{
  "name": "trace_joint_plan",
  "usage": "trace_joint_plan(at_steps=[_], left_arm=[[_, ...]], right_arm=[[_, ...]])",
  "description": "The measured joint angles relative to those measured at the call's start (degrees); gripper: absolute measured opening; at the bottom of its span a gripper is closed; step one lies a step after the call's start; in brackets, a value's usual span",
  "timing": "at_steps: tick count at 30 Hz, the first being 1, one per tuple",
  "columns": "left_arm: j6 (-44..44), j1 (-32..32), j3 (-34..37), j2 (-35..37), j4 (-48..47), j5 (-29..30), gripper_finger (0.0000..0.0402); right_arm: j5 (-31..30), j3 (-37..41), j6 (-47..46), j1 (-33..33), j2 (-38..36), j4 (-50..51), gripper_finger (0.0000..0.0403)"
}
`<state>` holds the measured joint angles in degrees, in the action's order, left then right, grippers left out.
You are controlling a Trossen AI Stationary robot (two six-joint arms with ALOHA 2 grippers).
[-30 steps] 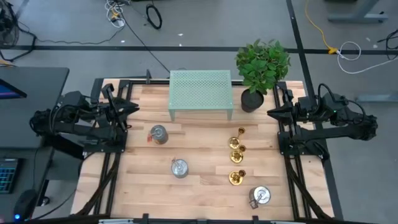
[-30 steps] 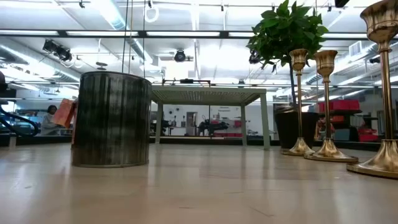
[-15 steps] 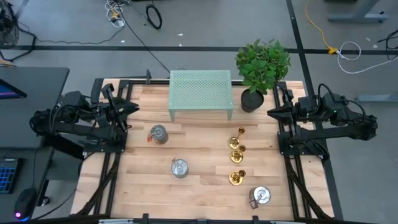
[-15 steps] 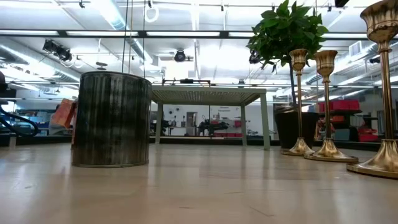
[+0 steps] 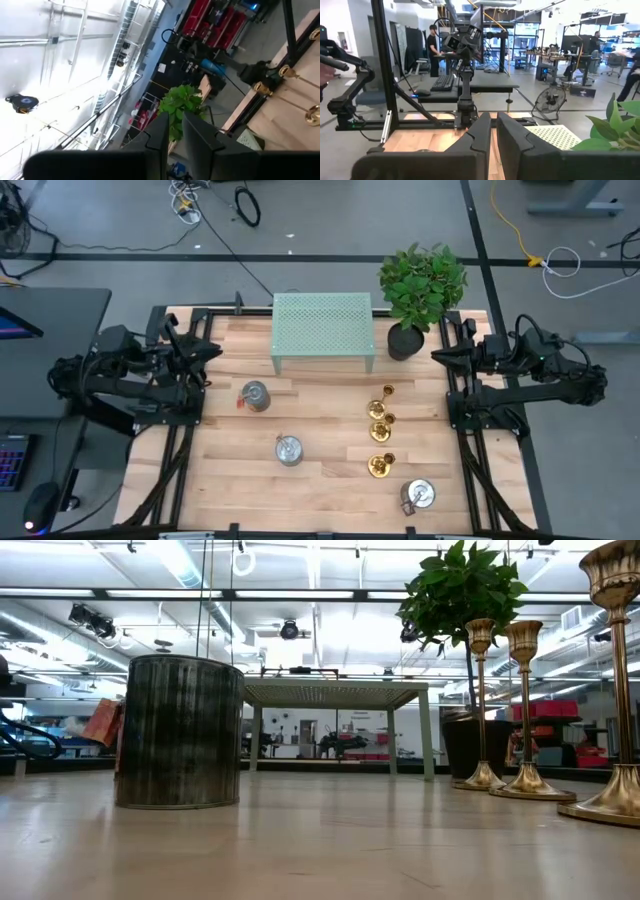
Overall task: Pick & Place candle stick holders
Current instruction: Put the top silver scented candle on the shelf
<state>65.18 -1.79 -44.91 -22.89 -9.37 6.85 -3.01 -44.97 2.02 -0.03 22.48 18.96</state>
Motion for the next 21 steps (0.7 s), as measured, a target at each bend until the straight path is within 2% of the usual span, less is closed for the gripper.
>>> trace_joint_plan(at_steps=[4, 16, 18, 21], left_arm=[[0.1, 0.0, 0.0, -0.5, -0.3, -2.2, 0.0062], [-3.8, 0.0, 0.0, -0.4, -0.3, -2.2, 0.0062], [-10.4, 0.0, 0.0, -0.4, -1.1, -2.2, 0.0062], [-30.9, -0.1, 0.0, -0.4, -2.9, -4.8, 0.0062]], right_arm=[[0.0, 0.0, 0.0, 0.0, 0.0, 0.0, 0.0037], [0.0, 0.0, 0.0, 0.0, 0.0, 0.0, 0.0037], [0.0, 0.0, 0.0, 0.0, 0.0, 0.0, 0.0037], [0.0, 0.0, 0.0, 0.0, 0.0, 0.0, 0.0037]])
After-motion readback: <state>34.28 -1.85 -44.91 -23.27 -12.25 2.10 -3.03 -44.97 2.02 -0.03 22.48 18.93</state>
